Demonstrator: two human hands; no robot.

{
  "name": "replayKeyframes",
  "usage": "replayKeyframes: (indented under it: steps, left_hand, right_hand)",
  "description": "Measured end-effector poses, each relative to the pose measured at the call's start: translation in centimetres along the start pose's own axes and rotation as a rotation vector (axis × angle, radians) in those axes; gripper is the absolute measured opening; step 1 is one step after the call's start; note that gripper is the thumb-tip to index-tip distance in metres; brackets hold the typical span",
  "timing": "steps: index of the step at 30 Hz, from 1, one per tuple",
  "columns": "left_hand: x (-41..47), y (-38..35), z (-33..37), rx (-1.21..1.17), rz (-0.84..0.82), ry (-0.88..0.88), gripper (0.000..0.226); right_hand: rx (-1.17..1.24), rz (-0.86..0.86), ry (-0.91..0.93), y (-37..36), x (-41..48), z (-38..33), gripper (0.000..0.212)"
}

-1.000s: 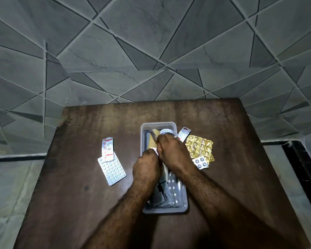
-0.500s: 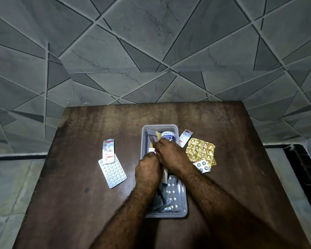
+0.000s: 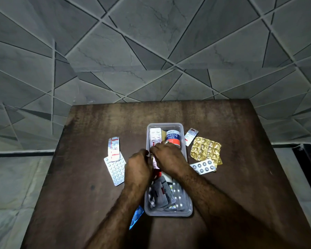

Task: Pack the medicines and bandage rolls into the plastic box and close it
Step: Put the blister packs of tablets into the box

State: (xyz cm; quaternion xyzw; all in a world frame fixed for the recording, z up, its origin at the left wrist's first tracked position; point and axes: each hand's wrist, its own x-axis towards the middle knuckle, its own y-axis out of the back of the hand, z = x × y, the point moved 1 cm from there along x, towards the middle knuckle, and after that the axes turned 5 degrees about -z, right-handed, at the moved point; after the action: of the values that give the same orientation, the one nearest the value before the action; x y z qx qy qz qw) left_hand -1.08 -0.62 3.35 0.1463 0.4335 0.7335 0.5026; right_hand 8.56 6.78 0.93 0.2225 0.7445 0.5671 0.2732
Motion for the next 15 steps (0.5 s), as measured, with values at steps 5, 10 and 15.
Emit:
replayKeyframes:
  steps: [5, 10, 15]
  left_hand:
    - [0.5, -0.1, -1.3, -0.051, 0.011, 0.018, 0.02]
    - [1.1, -0.1, -2.6, -0.177, 0.079, 0.049, 0.014]
    - [1.4, 0.9, -6.4, -0.129, 0.023, 0.156, 0.015]
  right_hand:
    - [0.012, -0.007, 0.0, -0.2, 0.0, -0.2, 0.027]
    - [0.318, 0.152, -0.143, 0.8, -1.2, 1.7, 0.026]
    - [0.424, 0.263, -0.396, 1.3, -4.2, 6.6, 0.021]
